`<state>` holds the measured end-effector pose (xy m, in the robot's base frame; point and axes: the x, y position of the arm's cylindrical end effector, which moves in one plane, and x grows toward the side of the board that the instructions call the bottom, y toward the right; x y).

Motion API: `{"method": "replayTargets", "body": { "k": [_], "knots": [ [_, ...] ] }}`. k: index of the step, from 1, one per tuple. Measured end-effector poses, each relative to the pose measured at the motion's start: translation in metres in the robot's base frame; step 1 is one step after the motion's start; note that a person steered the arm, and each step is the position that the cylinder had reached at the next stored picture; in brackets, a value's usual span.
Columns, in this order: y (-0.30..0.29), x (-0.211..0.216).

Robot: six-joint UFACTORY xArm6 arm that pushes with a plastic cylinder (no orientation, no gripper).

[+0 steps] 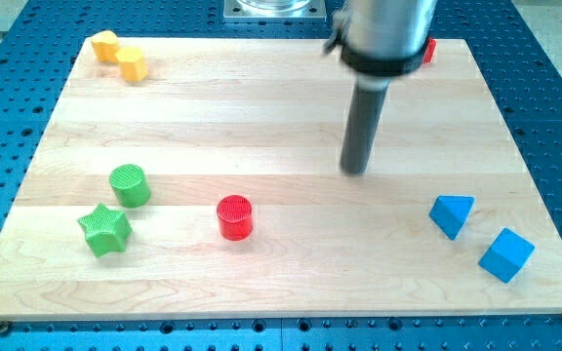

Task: Slide the red circle diagonally top right to the green circle

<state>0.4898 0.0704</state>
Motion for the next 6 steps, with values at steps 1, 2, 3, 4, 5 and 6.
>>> {"method": "replayTargets", "body": {
  "k": [1, 2, 3, 4, 5, 6],
  "knots": [
    [-0.075, 0.061],
    [-0.135, 0.064],
    [-0.155, 0.018],
    [-0.158, -0.026],
    [-0.128, -0.083],
    [-0.164, -0.125]
  ]
}}
